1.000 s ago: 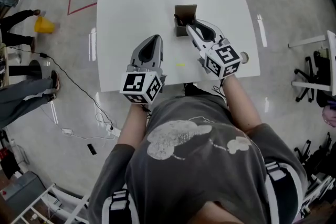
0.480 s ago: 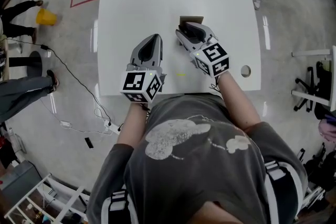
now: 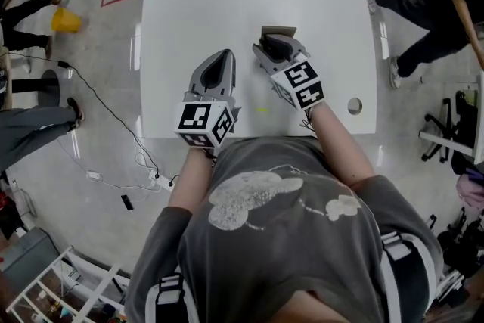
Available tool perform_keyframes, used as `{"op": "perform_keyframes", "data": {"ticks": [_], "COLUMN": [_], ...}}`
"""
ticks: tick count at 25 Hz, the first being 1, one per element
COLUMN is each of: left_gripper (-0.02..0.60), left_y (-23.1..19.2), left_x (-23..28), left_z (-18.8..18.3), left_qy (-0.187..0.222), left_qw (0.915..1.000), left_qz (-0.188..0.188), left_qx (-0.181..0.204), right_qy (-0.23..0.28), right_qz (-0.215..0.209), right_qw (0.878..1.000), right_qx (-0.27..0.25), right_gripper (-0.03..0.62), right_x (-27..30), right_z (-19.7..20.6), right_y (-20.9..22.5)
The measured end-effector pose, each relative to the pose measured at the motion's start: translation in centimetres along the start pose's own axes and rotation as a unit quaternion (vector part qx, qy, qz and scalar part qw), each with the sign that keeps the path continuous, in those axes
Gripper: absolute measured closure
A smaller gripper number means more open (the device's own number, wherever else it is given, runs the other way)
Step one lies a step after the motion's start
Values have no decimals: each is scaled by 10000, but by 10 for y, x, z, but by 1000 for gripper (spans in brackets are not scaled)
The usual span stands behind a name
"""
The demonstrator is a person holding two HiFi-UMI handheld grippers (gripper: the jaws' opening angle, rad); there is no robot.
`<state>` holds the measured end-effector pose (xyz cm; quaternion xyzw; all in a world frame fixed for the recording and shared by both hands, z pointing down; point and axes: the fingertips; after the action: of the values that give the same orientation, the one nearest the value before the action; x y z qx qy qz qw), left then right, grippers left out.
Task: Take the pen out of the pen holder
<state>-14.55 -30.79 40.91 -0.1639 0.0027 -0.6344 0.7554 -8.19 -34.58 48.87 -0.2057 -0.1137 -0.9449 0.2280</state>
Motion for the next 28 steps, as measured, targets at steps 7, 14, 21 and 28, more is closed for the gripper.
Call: {"op": "perform_keyframes", "data": {"ticks": [7,14,21,28], "left_gripper": [574,574,574,574], "left_y": [-1,-2,-3,0], "left_x": [2,0,-10,-30], "left_z": [-2,-4,-6,-5], "left_qy": [25,52,111,177], "left_qw": [10000,10000,9999,9998], "left_qz": [22,26,33,89], "left_qx": [0,-2,26,60], "right_qy": [-197,-160,157,737], "right_qz": [208,335,383,482], "right_qw": [9994,9992,9989,9956], "right_qx": [-212,-139,-228,-315], "right_gripper": [515,550,551,551], "right_x": [3,2,-8,-35], "right_z": [3,1,-17,-42], "right_y": [2,7,2,-10]}}
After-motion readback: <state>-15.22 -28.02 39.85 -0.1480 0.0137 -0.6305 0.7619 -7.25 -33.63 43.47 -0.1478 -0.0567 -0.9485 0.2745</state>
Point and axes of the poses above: the fingertips, and each gripper's own axes: x forward along the fingers, y to its right, z out of its underside, and after that the axes turned 10 degrees about -z, right-handed
